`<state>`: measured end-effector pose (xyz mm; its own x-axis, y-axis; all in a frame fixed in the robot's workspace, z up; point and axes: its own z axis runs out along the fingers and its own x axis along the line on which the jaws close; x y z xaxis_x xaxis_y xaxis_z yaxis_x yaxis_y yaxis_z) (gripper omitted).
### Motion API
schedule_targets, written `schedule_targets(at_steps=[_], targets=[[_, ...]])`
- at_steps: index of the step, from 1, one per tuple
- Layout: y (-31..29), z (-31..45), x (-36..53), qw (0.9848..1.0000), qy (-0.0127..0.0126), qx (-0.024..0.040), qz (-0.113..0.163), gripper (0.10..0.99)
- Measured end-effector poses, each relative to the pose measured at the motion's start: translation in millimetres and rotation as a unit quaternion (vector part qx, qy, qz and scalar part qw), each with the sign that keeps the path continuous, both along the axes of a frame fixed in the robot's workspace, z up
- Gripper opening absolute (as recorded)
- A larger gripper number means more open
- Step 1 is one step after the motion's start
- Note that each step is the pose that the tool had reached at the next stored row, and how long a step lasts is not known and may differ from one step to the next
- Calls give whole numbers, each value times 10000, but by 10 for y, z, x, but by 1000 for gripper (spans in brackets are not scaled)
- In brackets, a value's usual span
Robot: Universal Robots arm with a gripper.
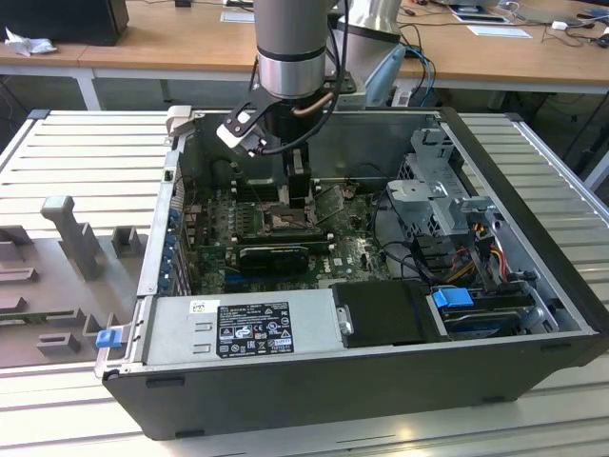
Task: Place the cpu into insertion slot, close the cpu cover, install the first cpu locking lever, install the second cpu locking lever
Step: 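Place the cpu into insertion slot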
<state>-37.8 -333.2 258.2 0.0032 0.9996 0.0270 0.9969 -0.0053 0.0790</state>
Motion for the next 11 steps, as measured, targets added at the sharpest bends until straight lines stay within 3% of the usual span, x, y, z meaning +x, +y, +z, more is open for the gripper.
schedule_targets(at_steps=[11], targets=[[0,-76,0,10000,1,79,0,529]])
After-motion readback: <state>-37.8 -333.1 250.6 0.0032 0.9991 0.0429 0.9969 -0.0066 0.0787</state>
